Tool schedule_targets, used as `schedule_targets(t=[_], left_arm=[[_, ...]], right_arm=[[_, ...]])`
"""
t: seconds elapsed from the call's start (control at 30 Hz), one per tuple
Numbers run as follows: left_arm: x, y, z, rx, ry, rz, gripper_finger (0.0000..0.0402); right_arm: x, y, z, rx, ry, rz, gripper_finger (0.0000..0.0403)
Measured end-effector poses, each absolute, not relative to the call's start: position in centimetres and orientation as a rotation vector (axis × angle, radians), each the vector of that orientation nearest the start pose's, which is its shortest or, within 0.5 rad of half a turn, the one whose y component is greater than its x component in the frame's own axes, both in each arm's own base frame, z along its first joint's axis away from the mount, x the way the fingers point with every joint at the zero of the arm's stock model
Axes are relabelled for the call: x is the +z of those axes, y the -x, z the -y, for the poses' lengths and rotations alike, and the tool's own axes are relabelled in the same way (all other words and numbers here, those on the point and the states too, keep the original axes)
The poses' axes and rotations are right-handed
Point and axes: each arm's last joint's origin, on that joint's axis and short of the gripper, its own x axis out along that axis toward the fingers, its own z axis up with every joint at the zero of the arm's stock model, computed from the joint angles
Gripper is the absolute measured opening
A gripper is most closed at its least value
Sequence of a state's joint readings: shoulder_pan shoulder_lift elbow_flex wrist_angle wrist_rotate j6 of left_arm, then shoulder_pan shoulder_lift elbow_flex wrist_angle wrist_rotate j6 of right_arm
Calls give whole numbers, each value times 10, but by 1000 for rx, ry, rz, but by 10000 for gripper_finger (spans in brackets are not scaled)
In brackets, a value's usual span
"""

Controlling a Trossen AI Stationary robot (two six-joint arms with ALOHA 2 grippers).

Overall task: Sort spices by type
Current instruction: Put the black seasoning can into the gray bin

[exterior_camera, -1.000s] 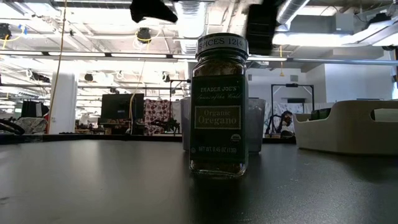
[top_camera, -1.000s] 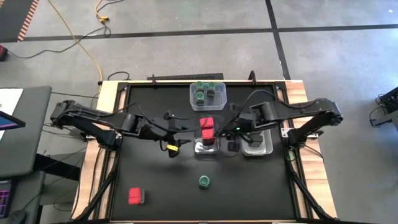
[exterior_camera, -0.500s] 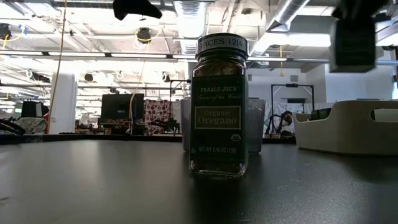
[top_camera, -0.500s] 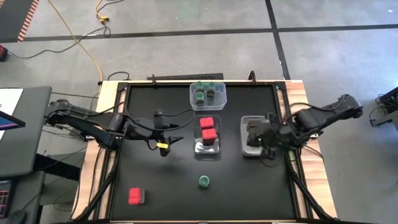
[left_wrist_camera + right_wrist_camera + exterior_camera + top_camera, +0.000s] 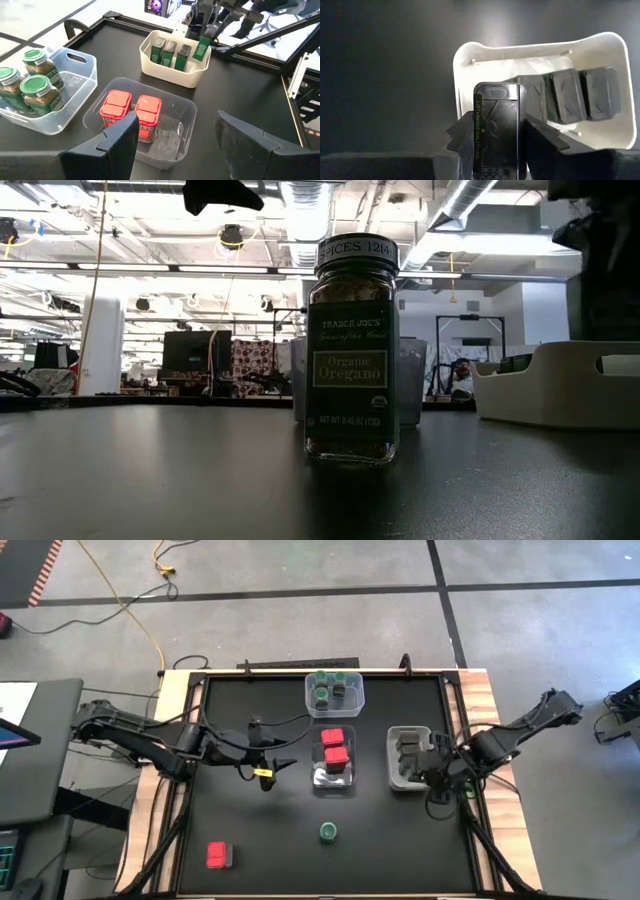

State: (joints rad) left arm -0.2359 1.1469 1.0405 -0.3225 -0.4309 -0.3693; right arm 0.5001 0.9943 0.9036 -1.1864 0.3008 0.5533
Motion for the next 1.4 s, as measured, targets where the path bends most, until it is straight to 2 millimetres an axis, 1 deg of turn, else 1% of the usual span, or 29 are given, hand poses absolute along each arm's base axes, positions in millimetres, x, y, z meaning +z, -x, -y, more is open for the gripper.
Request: schedule_targets(t=[0.13,0.37,0.63,0.87,0.93,1.2,1.4], left_arm=[[339,-243,46,265,230,-363,248],[339,-243,46,265,231,-363,248],[339,-243,46,265,231,-363,248],[339,-243,46,265,232,-363,248],[339,-243,46,265,232,-363,248],[342,-244,46,256,230,-325,248],[343,-245,46,253,227,-319,248]], right_arm=[[263,-140,-67,-147,12,-1158,160],[241,-145,-70,-119,15,-1123,160],[216,-143,-69,-105,51,-1138,160],[203,-143,-69,-87,70,-1127,160],[200,-142,-69,-88,72,-1130,160],[200,-142,-69,-79,86,-1130,161],[200,-142,-69,-78,88,-1130,182]])
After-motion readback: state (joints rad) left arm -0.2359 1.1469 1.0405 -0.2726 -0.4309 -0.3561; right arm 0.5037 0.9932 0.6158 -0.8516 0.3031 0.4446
